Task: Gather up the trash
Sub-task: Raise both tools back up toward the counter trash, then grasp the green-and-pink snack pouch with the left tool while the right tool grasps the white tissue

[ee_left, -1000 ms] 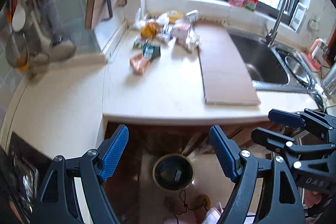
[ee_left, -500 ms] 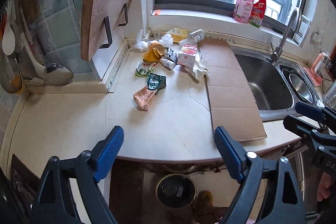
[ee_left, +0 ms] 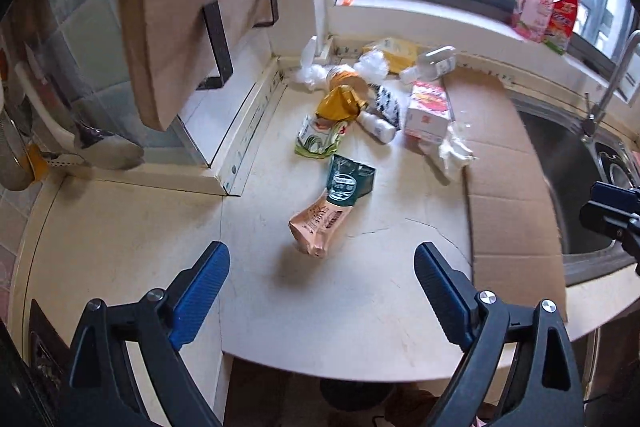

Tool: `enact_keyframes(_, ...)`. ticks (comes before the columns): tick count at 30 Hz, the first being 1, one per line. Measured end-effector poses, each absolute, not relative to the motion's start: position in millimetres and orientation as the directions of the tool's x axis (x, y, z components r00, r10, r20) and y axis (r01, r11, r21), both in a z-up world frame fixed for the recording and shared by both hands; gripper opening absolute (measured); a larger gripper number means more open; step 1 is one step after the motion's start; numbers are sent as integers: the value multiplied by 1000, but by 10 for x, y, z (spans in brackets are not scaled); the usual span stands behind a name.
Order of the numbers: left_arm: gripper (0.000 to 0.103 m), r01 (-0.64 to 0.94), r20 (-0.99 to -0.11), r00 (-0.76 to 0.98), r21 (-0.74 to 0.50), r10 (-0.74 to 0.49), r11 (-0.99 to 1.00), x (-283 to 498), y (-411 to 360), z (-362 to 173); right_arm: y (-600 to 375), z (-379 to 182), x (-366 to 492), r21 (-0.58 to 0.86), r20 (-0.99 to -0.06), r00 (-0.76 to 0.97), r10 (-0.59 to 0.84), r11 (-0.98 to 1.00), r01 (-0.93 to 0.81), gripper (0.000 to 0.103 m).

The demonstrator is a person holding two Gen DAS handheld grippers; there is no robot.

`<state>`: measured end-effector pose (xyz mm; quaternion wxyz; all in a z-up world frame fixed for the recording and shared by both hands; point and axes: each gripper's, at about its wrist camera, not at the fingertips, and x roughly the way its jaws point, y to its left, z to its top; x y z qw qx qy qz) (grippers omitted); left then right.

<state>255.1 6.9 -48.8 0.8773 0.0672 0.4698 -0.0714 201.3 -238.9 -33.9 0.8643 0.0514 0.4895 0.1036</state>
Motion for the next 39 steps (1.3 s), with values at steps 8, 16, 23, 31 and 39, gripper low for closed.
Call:
enact_keyframes(8,92,164,-880,475,64,-22,984,3208,-24,-976,-2693,-962,2899,371,-850,371,374,925,-85,55)
enact_keyframes(16,92,197,-919,392,44,-38,979,3480,6,-1322,-2684,-1468,3491,507,-831,266,489,862,0,55)
enact_keyframes(23,92,173,-939,343,30,-32,984,3636,51,-1555,-2545,-1689,3679,519,-841,213,498,853,56,55)
enact_keyframes(31,92,162,-943,331,13,-42,987,3745,-1,-1634,-2613,-1826,3738,611,-789,244,564,764,209,55)
enact_keyframes(39,50,155,-952,288,-56,-99,986,3743,-32,-1679,-2550,-1845,3713,623,-779,251,574,753,212,18)
